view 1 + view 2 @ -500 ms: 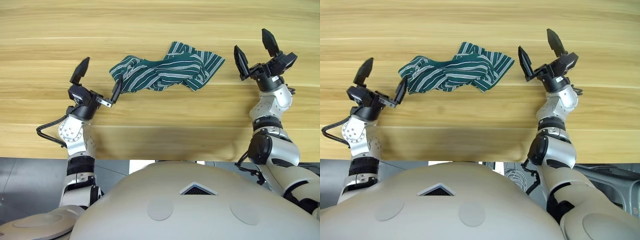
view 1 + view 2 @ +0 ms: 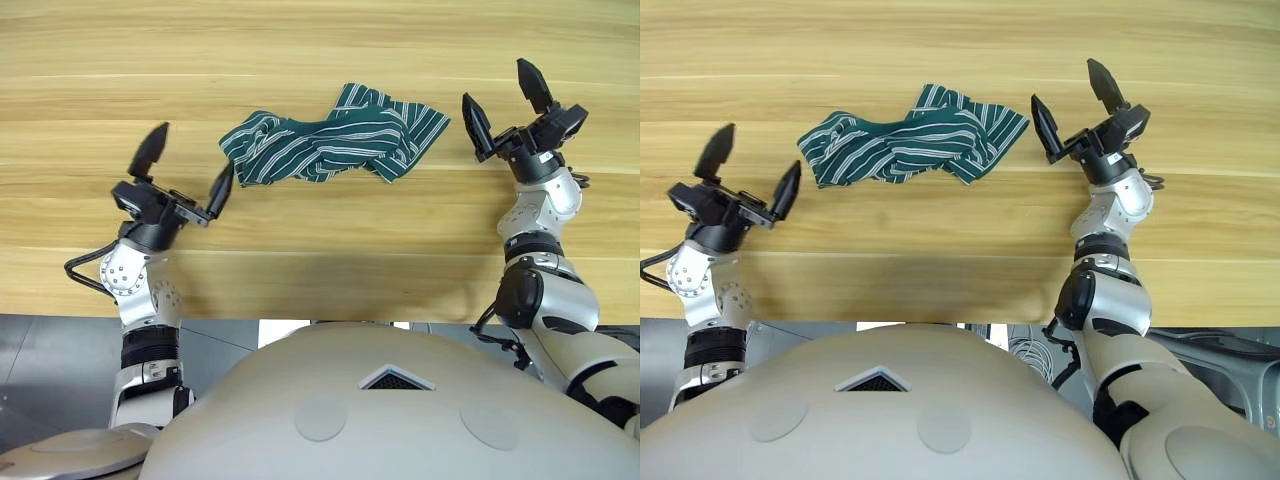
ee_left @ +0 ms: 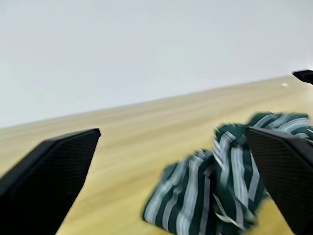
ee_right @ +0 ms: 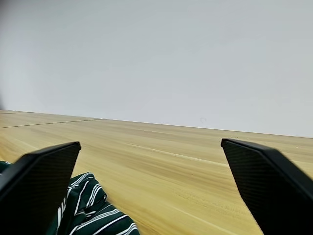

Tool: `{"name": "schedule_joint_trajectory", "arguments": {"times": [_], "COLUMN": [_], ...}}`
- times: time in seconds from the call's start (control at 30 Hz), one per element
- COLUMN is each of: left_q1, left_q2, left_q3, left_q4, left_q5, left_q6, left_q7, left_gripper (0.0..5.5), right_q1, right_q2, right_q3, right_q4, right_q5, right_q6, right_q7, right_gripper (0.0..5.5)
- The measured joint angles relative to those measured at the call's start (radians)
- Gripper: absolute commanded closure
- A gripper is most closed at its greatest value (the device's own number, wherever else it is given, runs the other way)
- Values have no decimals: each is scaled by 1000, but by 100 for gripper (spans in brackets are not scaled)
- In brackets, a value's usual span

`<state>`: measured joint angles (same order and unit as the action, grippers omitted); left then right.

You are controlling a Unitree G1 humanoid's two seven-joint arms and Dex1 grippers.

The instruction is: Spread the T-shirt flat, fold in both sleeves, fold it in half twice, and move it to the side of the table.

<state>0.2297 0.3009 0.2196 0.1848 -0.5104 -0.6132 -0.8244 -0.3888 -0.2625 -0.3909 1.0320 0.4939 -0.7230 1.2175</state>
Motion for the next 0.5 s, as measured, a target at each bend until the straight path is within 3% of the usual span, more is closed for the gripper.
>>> {"name": "schedule_joint_trajectory", "arguments": {"times": [0.5], "left_q1": [-52], "left_q2": [-26], "left_q3": [25], "left_q4": [5], "left_q5": [54], "left_q6": [-4], "left_q7": [126], "left_gripper": [10], "right_q1": [-14], "right_q2": [0], "right_q3": [-28], "right_q4": [11], "right_q5": [19], "right_q6": [1], "right_q7": [-10], "right_gripper": [15]}}
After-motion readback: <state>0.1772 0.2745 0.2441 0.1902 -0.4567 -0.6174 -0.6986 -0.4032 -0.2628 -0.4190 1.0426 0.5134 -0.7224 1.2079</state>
